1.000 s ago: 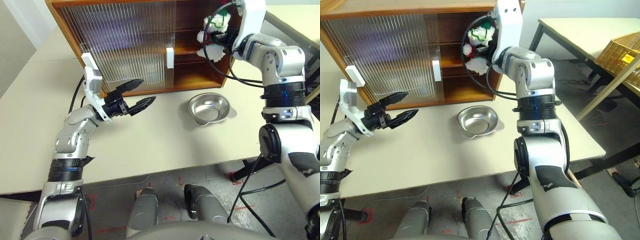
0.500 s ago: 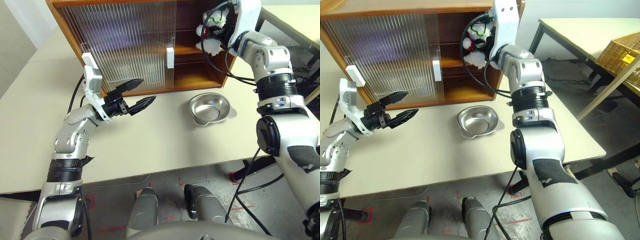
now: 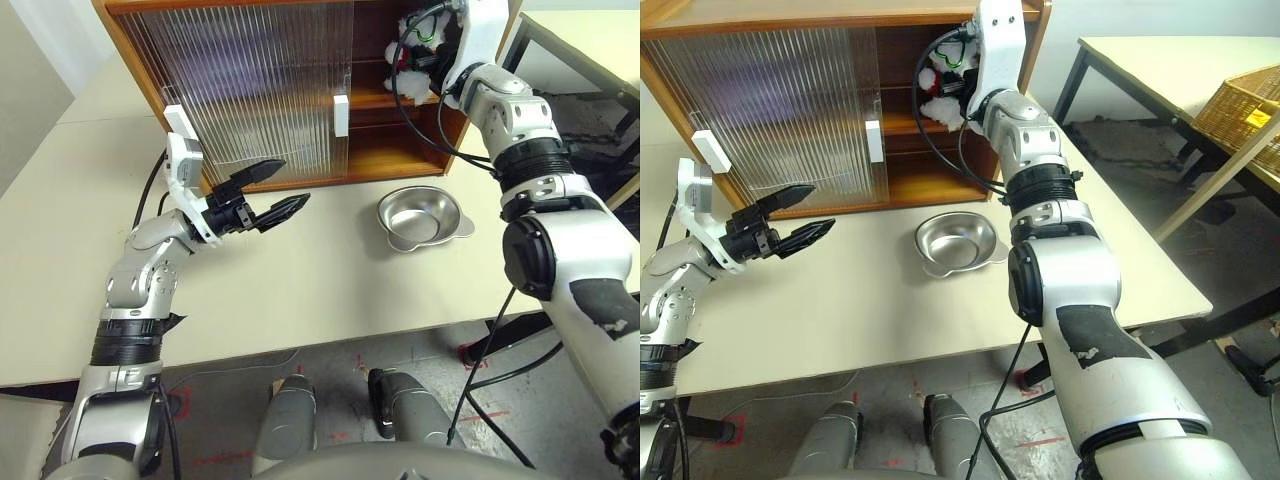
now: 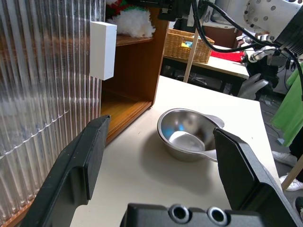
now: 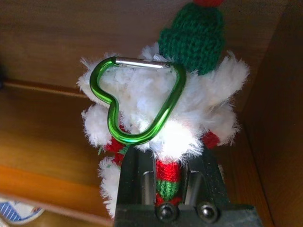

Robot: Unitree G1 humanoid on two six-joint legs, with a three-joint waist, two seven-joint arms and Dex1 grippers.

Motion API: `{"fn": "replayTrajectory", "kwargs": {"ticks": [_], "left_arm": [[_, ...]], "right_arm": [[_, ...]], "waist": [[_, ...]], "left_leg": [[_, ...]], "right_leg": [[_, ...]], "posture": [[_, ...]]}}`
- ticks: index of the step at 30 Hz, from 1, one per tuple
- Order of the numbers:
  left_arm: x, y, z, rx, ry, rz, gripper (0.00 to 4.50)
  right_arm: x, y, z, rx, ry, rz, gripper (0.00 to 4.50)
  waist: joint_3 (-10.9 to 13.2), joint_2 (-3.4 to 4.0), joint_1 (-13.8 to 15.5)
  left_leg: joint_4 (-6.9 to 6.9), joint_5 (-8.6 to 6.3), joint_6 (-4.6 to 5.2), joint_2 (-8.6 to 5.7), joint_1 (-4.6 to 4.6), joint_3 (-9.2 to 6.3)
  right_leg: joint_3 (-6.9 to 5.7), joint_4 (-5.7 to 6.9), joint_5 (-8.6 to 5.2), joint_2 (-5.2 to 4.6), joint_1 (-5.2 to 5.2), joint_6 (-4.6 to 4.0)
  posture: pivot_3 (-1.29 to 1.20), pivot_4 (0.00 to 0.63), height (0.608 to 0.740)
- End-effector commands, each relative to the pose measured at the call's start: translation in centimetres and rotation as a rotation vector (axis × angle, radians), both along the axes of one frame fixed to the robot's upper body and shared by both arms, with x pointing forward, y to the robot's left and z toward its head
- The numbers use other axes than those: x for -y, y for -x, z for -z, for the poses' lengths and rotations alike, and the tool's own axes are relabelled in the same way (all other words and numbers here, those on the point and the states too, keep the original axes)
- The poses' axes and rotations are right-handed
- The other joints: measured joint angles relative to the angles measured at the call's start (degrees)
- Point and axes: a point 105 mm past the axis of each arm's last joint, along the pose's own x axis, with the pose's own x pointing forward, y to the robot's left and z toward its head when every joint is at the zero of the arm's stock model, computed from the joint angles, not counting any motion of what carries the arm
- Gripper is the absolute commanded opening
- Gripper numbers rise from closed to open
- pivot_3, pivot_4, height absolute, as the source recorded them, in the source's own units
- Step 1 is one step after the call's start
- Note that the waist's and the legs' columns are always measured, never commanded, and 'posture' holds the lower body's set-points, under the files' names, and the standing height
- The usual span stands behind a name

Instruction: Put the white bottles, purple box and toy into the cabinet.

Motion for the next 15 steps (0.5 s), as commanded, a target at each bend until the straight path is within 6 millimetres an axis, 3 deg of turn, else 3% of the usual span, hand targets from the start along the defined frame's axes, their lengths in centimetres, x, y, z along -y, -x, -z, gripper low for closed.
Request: {"fn": "replayTrajectory", "kwargs": {"ticks": [1,15], "left_arm": [[-0.21,0.27,-0.23,0.01,-0.017,0.0,4.5],[-0.39,0.56,-0.38,0.011,-0.024,-0.011,4.5]], "right_arm": [[0.04,-0.32,0.99,-0.011,-0.002,0.021,0.38],[-0.17,-0.6,1.58,0.006,-0.019,0.049,0.38]], "waist": [[0.0,0.0,0.0],[0.0,0.0,0.2]], "left_leg": [[-0.01,0.0,0.0,0.01,0.0,-0.03],[-0.11,-0.02,-0.04,0.05,0.0,-0.14]], "right_leg": [[0.0,0.0,0.0,0.0,0.0,-0.02],[-0.02,-0.02,-0.01,-0.02,0.01,-0.11]], "posture": [[0.12,0.107,0.74],[0.14,0.111,0.74]]}}
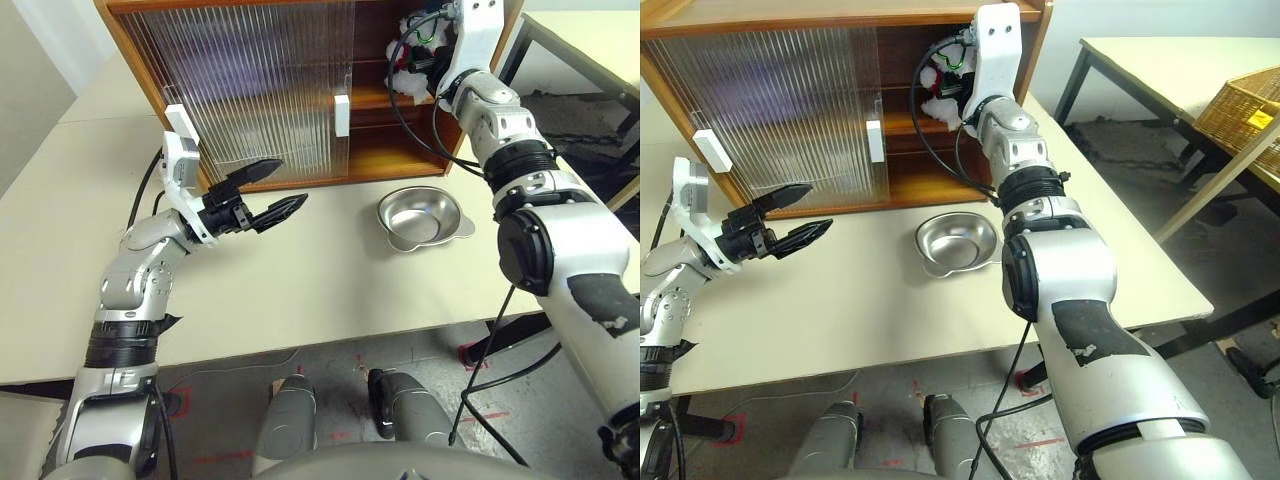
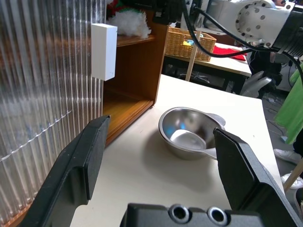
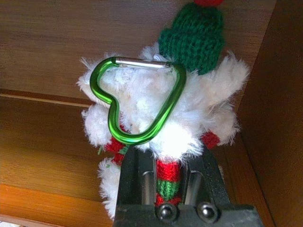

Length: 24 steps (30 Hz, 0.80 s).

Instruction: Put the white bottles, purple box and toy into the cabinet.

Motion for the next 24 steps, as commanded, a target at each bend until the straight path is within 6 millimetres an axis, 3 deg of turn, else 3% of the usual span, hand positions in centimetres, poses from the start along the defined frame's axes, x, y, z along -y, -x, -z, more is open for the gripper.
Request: {"fn": "replayTrajectory", "kwargs": {"ticks": [1,15,24], "left_arm": [[-0.3,0.2,0.0,-0.004,-0.008,-0.013,4.5],[0.0,0.4,-0.1,-0.005,0.002,-0.02,4.5],[0.1,0.4,-0.2,-0.006,0.004,-0.02,4.5]], "right_arm": [[-0.1,-0.2,0.9,-0.036,-0.007,0.005,0.38],[-0.8,-0.2,1.5,-0.057,0.026,0.004,0.38],[-0.6,-0.3,2.1,-0.079,0.026,0.012,3.54]], "waist": [[0.0,0.0,0.0],[0.0,0.0,0.2],[0.0,0.0,0.4]], "left_leg": [[-0.01,0.0,0.0,0.0,0.0,0.0],[-0.12,-0.03,-0.06,0.05,-0.02,0.0],[-0.14,-0.08,-0.14,0.08,-0.04,0.0]], "right_leg": [[0.0,0.0,0.0,0.0,0.0,-0.01],[-0.02,-0.03,-0.09,0.0,-0.06,-0.08],[-0.02,-0.03,-0.15,0.0,-0.08,-0.1]], "posture": [[0.14,0.111,0.74],[0.15,0.115,0.74],[0.14,0.114,0.74]]}}
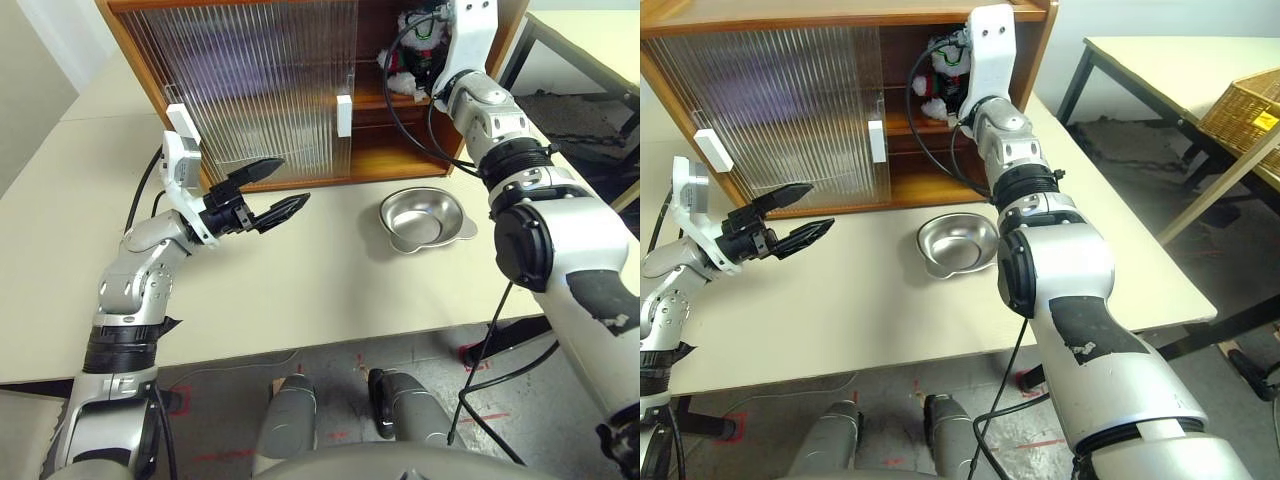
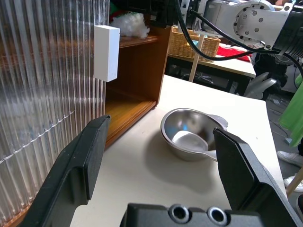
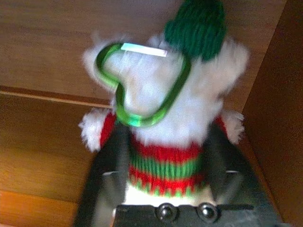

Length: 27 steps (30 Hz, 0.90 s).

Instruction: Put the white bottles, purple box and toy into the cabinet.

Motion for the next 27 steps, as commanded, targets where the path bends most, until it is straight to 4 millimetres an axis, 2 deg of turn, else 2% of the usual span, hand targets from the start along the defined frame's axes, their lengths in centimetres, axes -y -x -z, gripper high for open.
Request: {"fn": "replayTrajectory", "kwargs": {"ticks": [1,3,11,27], "left_arm": [[0.0,0.2,0.0,0.0,0.002,0.0,4.5],[0.0,0.2,0.0,0.0,0.003,0.003,4.5],[0.3,0.1,0.1,-0.001,0.008,0.014,4.5],[0.3,-0.3,0.9,-0.007,0.017,0.036,4.5]], "right_arm": [[-0.1,-0.1,1.6,-0.06,0.002,0.002,3.91],[0.0,-0.1,1.4,-0.057,0.002,0.002,4.48],[0.0,-0.1,-0.2,-0.012,-0.004,0.006,4.48],[0.3,0.9,-4.4,0.121,0.008,-0.003,4.48]], "waist": [[0.0,0.0,0.0],[0.0,0.01,0.0],[0.0,0.0,0.0],[0.0,0.03,-0.1]], "left_leg": [[0.0,-0.01,-0.01,0.0,-0.01,0.0],[-0.01,-0.01,-0.02,0.01,-0.05,0.0],[-0.05,-0.04,-0.07,0.03,-0.11,0.02],[-0.02,-0.04,-0.05,0.07,-0.17,0.04]], "right_leg": [[0.0,0.0,-0.01,0.0,-0.02,0.0],[0.0,0.0,-0.03,0.0,-0.06,-0.01],[-0.01,0.0,0.06,0.0,-0.13,-0.34],[-0.06,0.01,0.05,0.02,-0.19,-0.27]], "posture": [[0.14,0.114,0.74],[0.14,0.113,0.74],[0.13,0.107,0.74],[0.09,0.095,0.74]]}}
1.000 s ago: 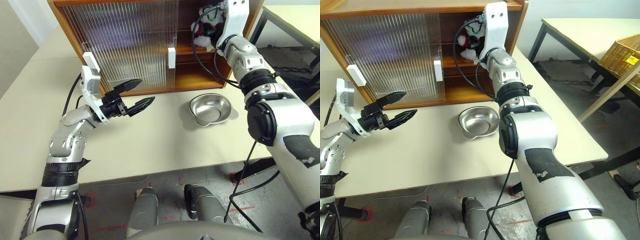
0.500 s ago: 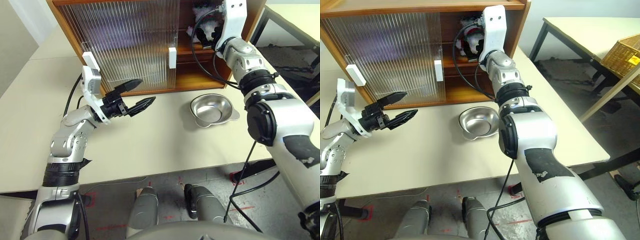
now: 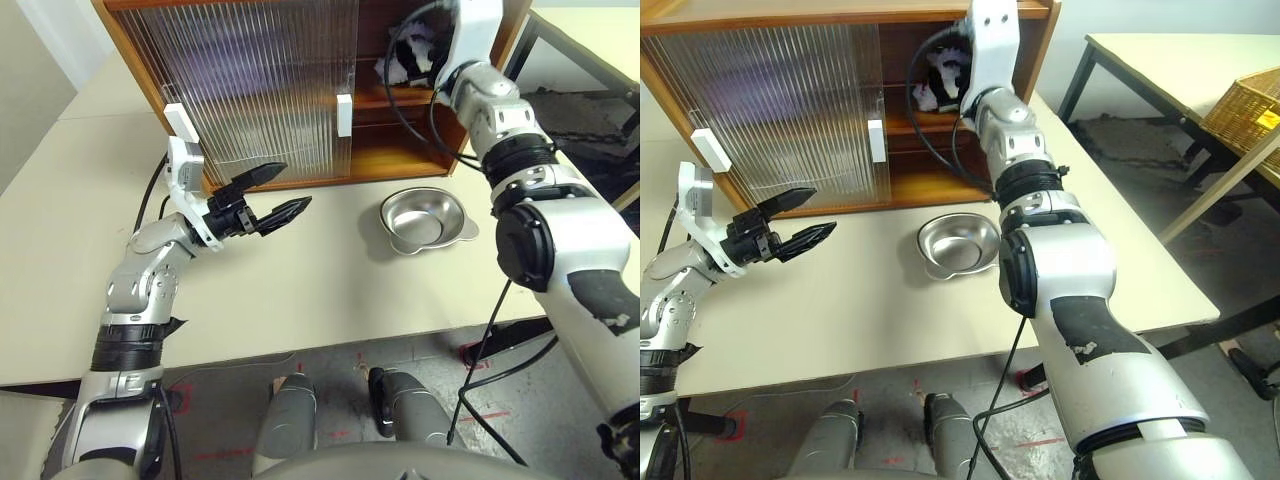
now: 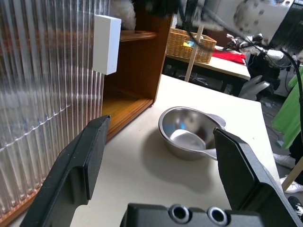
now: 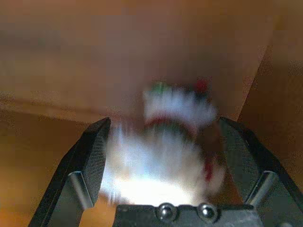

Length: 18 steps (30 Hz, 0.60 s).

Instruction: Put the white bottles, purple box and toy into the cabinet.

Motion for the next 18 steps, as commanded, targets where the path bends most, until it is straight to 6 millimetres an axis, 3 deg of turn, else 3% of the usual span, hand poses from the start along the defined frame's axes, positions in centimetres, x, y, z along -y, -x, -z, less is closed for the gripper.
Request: {"fn": "replayTrajectory", "kwargs": {"ticks": [1,5,12,18], "left_arm": [[0.2,-0.2,0.2,0.005,-0.007,0.011,4.5],[0.3,-0.2,0.3,0.006,-0.005,0.015,4.5],[0.2,-0.4,0.3,0.005,-0.006,0.021,4.5],[0.1,-0.5,0.3,0.0,-0.009,0.027,4.5]], "right_arm": [[0.0,0.6,-1.0,0.03,0.007,-0.023,4.48],[0.2,1.7,-1.2,0.044,0.002,-0.054,4.48],[1.2,4.9,0.5,-0.006,-0.004,-0.086,4.48],[2.6,8.3,2.2,-0.051,0.005,-0.104,4.48]], "waist": [[0.0,0.0,0.0],[0.0,-0.02,-0.1],[0.0,-0.02,-0.2],[0.0,-0.02,-0.5]], "left_leg": [[0.0,0.0,0.0,0.0,0.0,0.0],[0.07,0.0,0.01,-0.02,0.01,0.01],[0.22,0.03,0.05,-0.07,0.1,0.09],[0.36,0.11,0.12,-0.2,0.31,0.3]], "right_leg": [[0.0,0.0,0.0,0.0,0.0,0.0],[-0.02,0.0,0.02,0.01,0.05,-0.04],[-0.08,0.02,0.16,0.02,0.16,-0.07],[-0.12,0.01,0.01,0.04,0.42,0.53]], "posture": [[0.09,0.094,0.74],[0.09,0.093,0.74],[0.07,0.102,0.74],[0.05,0.118,0.74]]}}
